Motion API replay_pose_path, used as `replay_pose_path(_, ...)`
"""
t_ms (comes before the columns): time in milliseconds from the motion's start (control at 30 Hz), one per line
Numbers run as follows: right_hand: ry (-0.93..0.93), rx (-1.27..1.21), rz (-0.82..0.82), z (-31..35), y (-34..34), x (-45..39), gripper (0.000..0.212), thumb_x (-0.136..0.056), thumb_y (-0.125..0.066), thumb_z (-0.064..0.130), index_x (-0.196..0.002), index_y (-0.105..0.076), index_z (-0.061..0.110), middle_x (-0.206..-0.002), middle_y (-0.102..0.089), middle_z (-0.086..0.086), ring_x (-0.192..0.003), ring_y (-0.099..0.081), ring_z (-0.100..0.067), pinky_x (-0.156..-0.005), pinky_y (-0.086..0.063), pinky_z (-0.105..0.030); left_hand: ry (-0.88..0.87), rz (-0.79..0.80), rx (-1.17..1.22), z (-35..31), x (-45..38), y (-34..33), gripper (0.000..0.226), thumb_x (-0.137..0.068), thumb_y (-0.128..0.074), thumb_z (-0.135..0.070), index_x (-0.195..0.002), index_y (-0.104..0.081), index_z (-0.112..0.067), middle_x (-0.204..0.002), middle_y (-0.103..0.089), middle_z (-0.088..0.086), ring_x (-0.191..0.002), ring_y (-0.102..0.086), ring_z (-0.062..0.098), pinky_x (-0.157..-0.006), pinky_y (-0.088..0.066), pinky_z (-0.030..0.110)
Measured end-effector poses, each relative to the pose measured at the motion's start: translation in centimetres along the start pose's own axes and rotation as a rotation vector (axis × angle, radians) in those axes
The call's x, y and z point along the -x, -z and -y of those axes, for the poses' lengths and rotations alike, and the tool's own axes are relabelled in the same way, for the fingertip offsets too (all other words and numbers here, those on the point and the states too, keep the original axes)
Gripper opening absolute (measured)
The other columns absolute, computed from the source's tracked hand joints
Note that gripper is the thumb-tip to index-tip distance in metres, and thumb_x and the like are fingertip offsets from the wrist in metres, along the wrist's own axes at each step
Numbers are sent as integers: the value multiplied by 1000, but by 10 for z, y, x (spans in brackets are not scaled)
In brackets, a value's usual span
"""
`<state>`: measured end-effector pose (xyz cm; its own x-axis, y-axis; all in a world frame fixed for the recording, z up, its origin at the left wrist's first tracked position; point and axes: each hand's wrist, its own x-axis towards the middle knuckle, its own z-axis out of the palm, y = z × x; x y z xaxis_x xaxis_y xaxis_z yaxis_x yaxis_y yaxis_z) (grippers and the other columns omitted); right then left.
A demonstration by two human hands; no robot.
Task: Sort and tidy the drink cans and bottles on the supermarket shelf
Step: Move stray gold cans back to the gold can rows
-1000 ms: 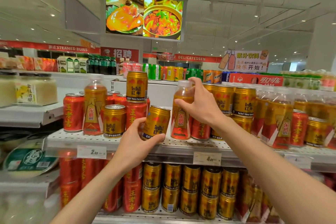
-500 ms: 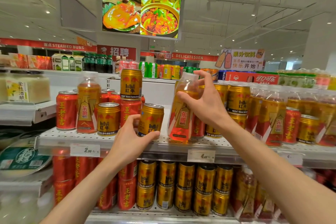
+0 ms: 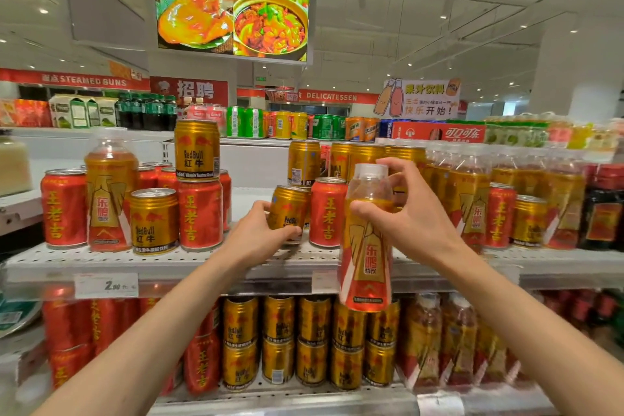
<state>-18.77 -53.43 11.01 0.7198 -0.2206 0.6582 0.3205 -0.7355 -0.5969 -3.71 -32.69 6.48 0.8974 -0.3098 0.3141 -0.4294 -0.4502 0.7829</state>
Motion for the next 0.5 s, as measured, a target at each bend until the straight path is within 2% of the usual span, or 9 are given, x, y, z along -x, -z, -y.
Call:
replay_pose_path(67,1,5,5,-5,-1,4,75,-79,-81,44,-140,-38,36,-111,-53,19,-98,-60,-2,-76,-56,-25,7,22,-24,0,-6,1,60,-83,-78,-53,-128,-50,-26,-116,-68,-5,-88,-64,11,-84,-54,36)
replay_pose_path(100,2,9,8,-7,-3,6,76,-79,-82,44,-140,-38,35,-111,-53,20,-98,-60,-1,-75,-55,-23,3,29,-36,0,-8,2,62,-83,-78,-55,-130,-52,-24,-118,-67,-3,-91,-65,14,-82,-53,36)
replay_pose_path(167,2,9,16,-12,-6,8,76,-78,-82,43,-139,-38,34,-110,-54,20,-99,-59,0,-73,-53,-19,-14,24,-46,0,-9,1,62,-83,-78,-55,-131,-56,-22,-119,-66,-2,-102,-65,17,-88,-54,39)
replay_pose_path(300,-15,-10,29,-15,-11,11,73,-79,-82,41,-138,-39,34,-109,-54,18,-97,-60,0,-62,-51,-12,-38,-2,-33,3,-7,-3,54,-84,-77,-55,-126,-63,-23,-117,-70,-6,-102,-66,14,-90,-53,37)
replay_pose_path(433,-23,-24,30,-16,-16,14,71,-79,-83,40,-136,-40,34,-108,-55,18,-97,-62,-3,-65,-53,-15,-67,-18,-37,5,-4,-2,54,-82,-77,-57,-127,-65,-29,-116,-72,-7,-97,-69,11,-83,-57,37)
replay_pose_path(500,-34,-32,32,-17,-17,15,71,-79,-83,40,-135,-40,33,-109,-55,17,-97,-62,-5,-69,-55,-19,-71,-31,-31,5,0,-2,66,-82,-78,-57,-137,-57,-28,-122,-68,-6,-102,-67,12,-81,-56,36)
